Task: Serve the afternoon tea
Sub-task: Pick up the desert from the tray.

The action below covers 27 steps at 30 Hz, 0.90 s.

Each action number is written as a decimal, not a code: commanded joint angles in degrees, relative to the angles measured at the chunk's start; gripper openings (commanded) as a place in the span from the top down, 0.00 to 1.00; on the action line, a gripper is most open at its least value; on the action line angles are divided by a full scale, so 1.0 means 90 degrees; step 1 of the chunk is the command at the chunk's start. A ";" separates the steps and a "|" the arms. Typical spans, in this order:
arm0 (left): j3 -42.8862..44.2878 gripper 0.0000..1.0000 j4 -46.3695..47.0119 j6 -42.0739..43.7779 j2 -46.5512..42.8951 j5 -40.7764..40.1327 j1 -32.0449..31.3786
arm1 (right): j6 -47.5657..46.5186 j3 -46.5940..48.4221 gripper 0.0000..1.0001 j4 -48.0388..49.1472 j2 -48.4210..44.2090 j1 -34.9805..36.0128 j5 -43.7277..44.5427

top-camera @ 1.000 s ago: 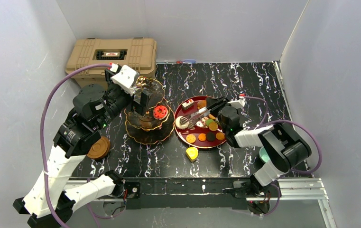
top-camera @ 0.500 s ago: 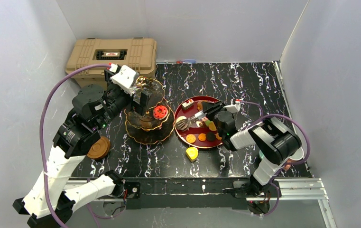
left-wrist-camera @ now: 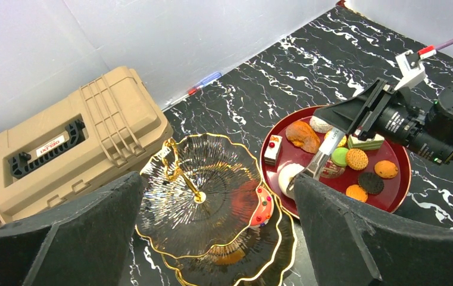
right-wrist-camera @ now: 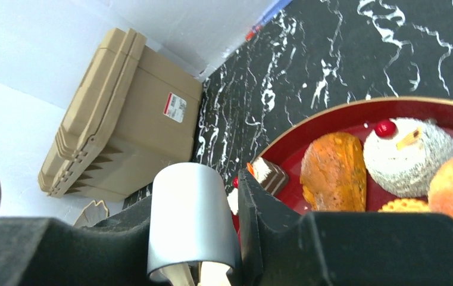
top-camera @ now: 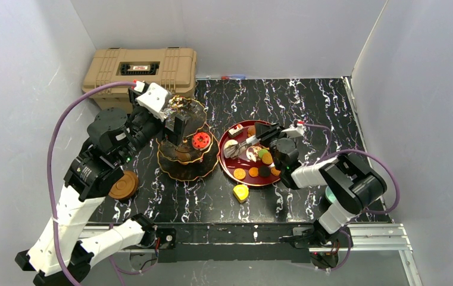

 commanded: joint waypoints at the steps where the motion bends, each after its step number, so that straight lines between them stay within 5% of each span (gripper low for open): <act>1: 0.0022 0.03 0.0003 0.0015 -0.0083 -0.0063 0.0028 | -0.0816 0.0312 0.99 0.0628 -0.0518 0.0023 -0.0161; 7: -0.0004 0.02 -0.0005 -0.0003 -0.0121 -0.0176 0.0029 | -0.1878 0.0629 0.99 -0.0195 -0.1512 0.0063 -0.0891; 17: 0.0280 0.03 -0.0669 -0.0039 -0.0071 -0.0568 0.0206 | -0.4113 0.1730 0.99 -0.3290 -0.3530 0.0779 -0.1970; 27: 0.0880 0.06 -0.1979 -0.0768 0.0355 0.0028 0.1695 | -0.6448 0.3327 0.99 -0.5185 -0.3278 0.2736 -0.1644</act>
